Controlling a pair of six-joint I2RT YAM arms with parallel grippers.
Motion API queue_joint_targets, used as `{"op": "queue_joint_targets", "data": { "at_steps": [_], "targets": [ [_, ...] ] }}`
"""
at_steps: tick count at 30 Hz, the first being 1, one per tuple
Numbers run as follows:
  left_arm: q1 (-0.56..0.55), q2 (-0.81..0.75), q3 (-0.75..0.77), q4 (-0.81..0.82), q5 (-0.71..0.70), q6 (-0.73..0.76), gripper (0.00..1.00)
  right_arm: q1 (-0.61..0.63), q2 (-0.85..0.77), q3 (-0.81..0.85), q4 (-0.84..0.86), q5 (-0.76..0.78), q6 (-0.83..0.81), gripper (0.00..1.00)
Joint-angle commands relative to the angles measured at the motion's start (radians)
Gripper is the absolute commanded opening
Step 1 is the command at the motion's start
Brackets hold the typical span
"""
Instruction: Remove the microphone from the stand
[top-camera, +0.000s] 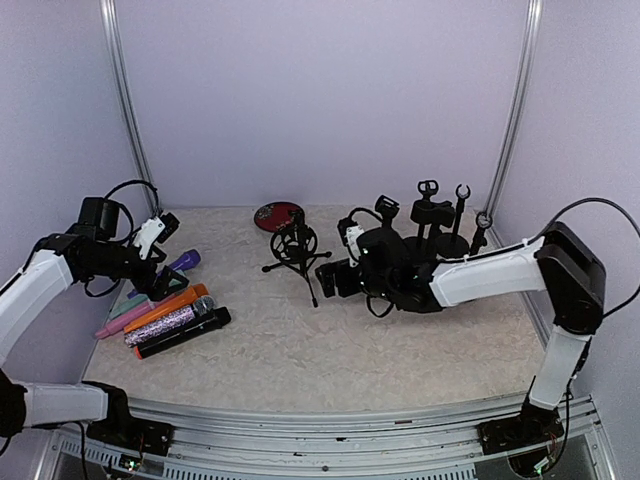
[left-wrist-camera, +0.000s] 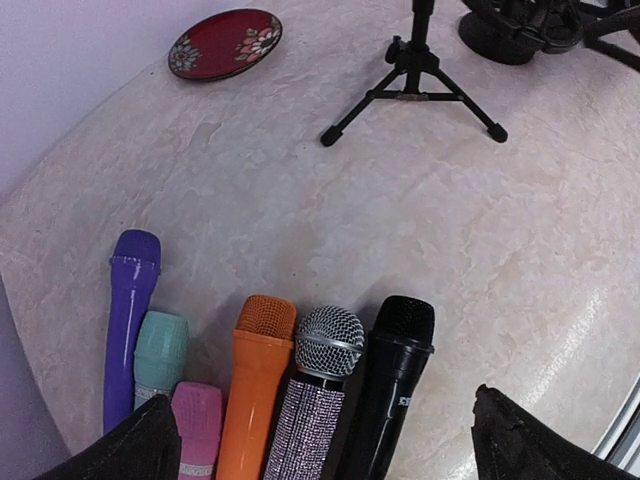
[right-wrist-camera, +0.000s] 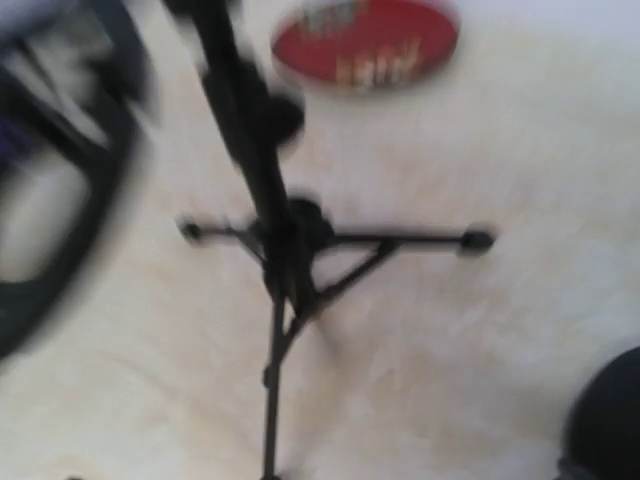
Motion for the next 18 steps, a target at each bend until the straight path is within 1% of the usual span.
{"op": "queue_joint_targets", "data": {
  "at_steps": [1, 3, 5, 7, 9, 12, 13, 16, 18],
  "targets": [
    [0.013, -0.037, -0.114, 0.296, -0.079, -0.151, 0.99, 0.015, -0.229, -0.198, 0.05, 0.092, -0.019, 1.0],
    [0.015, -0.048, -0.177, 0.41, -0.095, -0.18, 0.99, 0.013, -0.329, -0.29, 0.022, 0.206, -0.006, 1.0],
    [0.016, -0.061, -0.246, 0.527, -0.114, -0.214, 0.99, 0.005, -0.429, -0.367, -0.005, 0.352, 0.007, 1.0],
    [0.017, -0.073, -0.323, 0.659, -0.142, -0.249, 0.99, -0.021, -0.546, -0.446, -0.006, 0.468, 0.015, 1.0],
    [0.016, -0.042, -0.375, 0.773, -0.197, -0.315, 0.99, -0.081, -0.636, -0.52, 0.024, 0.534, -0.009, 1.0],
    [0.017, 0.03, -0.422, 0.91, -0.274, -0.359, 0.99, -0.16, -0.73, -0.619, 0.089, 0.663, -0.111, 1.0],
    [0.019, 0.055, -0.43, 0.953, -0.293, -0.366, 0.99, -0.202, -0.75, -0.635, 0.087, 0.676, -0.122, 1.0],
    [0.022, 0.113, -0.453, 1.083, -0.321, -0.389, 0.99, -0.327, -0.785, -0.686, 0.068, 0.65, -0.112, 1.0],
    [0.027, 0.141, -0.48, 1.186, -0.319, -0.414, 0.99, -0.395, -0.787, -0.74, 0.157, 0.639, -0.177, 1.0]
  ]
}}
